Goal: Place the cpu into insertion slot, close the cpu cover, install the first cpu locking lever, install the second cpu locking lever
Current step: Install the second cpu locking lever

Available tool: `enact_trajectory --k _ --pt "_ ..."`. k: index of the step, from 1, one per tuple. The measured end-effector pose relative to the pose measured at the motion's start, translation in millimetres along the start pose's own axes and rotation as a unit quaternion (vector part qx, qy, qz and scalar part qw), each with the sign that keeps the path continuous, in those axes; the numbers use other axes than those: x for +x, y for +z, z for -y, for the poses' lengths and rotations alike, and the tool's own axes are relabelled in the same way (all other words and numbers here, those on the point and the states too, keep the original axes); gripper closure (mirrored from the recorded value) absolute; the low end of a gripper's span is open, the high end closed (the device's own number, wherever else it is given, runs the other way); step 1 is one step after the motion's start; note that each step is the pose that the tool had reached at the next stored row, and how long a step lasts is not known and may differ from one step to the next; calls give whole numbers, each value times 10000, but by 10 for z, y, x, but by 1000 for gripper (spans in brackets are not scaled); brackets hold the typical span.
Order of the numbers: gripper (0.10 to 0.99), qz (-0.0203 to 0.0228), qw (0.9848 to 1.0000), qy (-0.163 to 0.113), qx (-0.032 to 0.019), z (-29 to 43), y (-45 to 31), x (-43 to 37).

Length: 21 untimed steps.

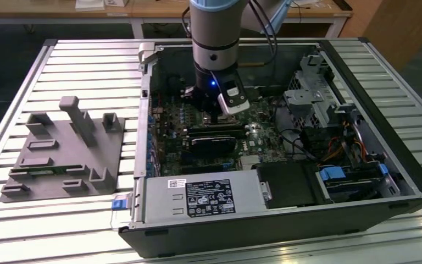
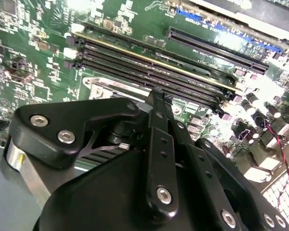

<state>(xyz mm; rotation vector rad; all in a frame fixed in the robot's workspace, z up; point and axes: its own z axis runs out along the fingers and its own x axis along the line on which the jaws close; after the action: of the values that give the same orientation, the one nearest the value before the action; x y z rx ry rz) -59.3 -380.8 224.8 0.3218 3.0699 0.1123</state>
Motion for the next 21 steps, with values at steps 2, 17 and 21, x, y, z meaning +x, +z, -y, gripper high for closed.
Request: enact_trajectory --k 2,17,21 --pt "980 -15 10000 -17 -65 7 13 27" --pt "980 -79 9993 -271 -265 111 92 102" --pt "980 -87 9989 -366 -291 122 106 108"
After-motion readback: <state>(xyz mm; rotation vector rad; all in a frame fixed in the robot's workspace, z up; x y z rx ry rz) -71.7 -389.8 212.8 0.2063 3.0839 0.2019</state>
